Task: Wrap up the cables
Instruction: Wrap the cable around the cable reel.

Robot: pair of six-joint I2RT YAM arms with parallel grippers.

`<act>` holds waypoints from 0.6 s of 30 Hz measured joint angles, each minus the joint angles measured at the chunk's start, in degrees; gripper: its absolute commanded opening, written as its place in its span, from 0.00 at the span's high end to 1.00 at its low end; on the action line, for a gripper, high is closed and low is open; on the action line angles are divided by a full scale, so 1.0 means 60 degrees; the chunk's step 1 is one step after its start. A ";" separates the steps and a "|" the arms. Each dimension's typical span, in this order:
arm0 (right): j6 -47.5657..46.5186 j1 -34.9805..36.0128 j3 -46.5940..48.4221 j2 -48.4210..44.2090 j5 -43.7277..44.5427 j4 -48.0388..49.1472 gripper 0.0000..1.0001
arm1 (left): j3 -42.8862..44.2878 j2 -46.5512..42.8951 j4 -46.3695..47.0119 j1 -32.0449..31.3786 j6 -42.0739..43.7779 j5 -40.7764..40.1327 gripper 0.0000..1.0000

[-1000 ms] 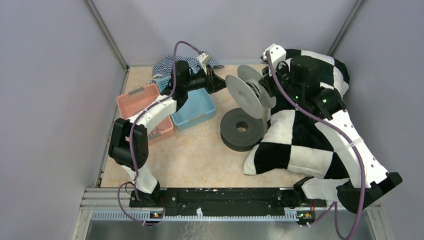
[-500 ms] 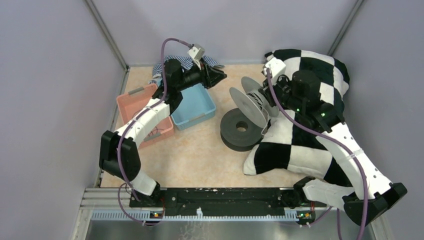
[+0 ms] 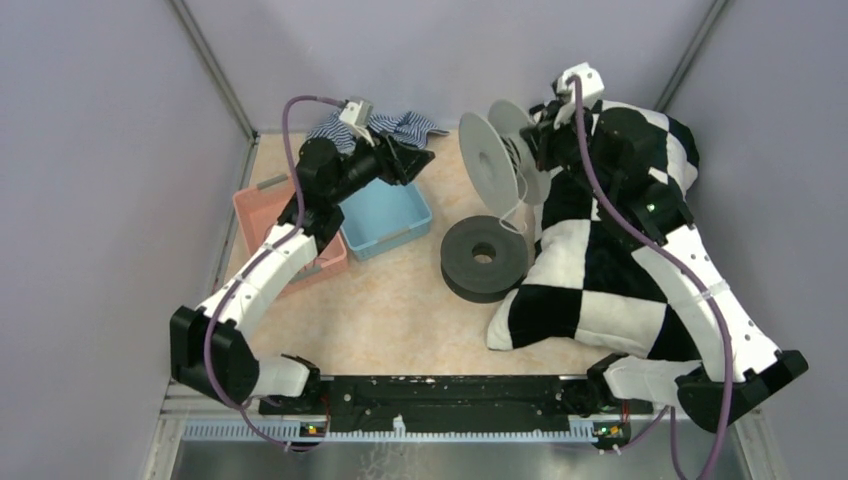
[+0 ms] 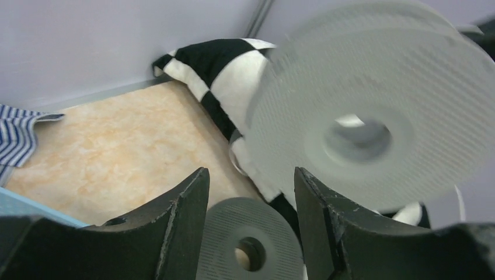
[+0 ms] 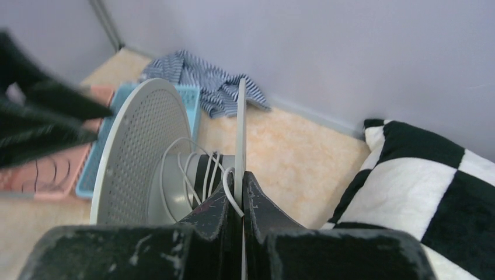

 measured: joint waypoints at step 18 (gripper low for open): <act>0.2448 -0.0004 0.2565 0.3260 0.3563 0.0084 1.00 | -0.2233 -0.1086 0.1738 -0.3191 -0.5053 -0.1905 0.27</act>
